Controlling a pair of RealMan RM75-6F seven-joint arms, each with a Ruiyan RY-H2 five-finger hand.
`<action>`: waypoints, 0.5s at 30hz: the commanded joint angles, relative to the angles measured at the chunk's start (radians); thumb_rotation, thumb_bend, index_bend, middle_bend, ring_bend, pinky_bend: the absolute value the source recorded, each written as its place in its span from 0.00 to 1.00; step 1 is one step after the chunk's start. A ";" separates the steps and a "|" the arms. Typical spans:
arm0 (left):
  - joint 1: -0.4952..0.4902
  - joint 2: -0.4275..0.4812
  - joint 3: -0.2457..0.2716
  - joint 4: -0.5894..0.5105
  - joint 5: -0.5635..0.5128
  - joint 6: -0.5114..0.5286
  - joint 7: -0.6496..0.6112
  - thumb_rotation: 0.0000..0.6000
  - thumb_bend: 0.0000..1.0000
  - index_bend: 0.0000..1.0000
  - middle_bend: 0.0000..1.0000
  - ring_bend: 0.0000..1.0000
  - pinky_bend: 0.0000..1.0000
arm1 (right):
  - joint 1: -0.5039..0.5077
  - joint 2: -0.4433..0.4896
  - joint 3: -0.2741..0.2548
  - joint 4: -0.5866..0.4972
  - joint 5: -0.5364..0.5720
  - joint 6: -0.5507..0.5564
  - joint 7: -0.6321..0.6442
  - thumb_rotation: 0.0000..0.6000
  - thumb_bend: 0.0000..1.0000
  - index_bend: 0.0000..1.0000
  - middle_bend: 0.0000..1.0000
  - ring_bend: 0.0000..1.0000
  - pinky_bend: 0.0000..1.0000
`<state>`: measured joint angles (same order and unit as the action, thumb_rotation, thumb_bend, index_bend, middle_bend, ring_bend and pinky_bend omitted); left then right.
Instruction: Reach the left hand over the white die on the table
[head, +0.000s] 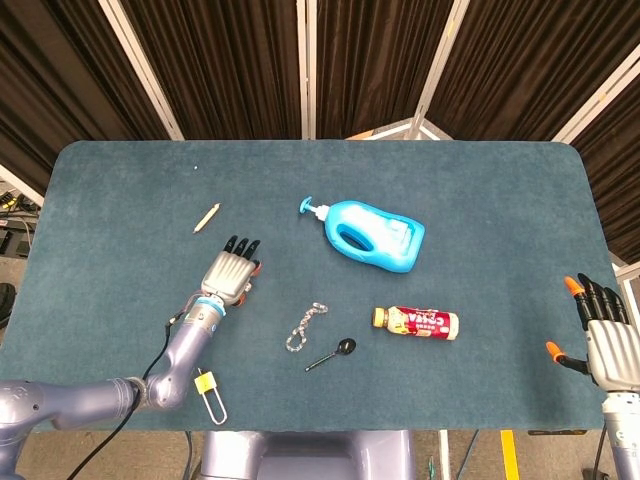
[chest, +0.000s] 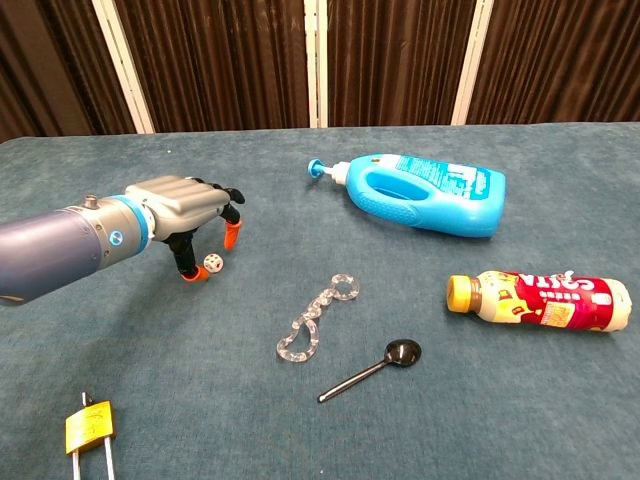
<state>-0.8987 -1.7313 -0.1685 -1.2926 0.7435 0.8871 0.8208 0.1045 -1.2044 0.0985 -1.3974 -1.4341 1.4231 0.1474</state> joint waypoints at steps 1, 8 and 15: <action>-0.009 -0.012 0.003 0.015 -0.008 -0.004 -0.002 1.00 0.37 0.46 0.00 0.00 0.00 | 0.000 0.001 0.000 -0.002 -0.001 0.001 -0.001 1.00 0.12 0.10 0.00 0.00 0.00; -0.014 -0.032 0.013 0.034 0.015 0.003 -0.035 1.00 0.52 0.64 0.00 0.00 0.00 | -0.003 0.003 0.004 0.001 0.002 0.006 0.008 1.00 0.12 0.10 0.00 0.00 0.00; 0.002 0.019 0.005 -0.042 0.078 0.061 -0.076 1.00 0.52 0.63 0.00 0.00 0.00 | -0.005 0.005 0.004 -0.001 -0.002 0.013 0.012 1.00 0.12 0.10 0.00 0.00 0.00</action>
<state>-0.9031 -1.7339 -0.1576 -1.3056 0.7989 0.9269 0.7608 0.0994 -1.1996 0.1031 -1.3983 -1.4358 1.4361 0.1595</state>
